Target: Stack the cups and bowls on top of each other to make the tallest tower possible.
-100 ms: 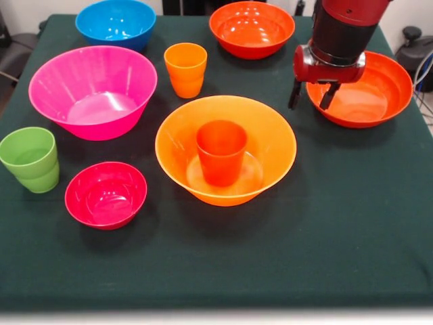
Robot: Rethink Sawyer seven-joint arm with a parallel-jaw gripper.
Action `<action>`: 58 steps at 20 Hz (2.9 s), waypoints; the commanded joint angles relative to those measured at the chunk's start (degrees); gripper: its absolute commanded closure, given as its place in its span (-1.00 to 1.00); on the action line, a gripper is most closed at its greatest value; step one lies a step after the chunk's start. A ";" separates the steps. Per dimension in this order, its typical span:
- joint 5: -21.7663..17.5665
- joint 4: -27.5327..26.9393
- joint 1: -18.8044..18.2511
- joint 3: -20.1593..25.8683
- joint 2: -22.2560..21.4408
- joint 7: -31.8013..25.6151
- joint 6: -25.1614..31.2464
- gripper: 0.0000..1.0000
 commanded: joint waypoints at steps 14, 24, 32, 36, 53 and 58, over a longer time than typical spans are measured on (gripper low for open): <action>2.48 -3.27 1.09 1.35 2.19 6.53 -2.25 1.00; 4.82 -0.73 -1.68 3.97 -2.12 3.11 1.18 1.00; 6.40 1.25 -3.31 5.28 -5.11 1.21 3.12 1.00; 7.05 1.68 -3.79 5.51 -6.34 0.44 4.46 1.00; 7.87 1.35 -5.19 6.53 -6.82 -1.34 5.82 1.00; 7.94 2.22 -5.36 6.62 -7.58 -1.47 5.86 1.00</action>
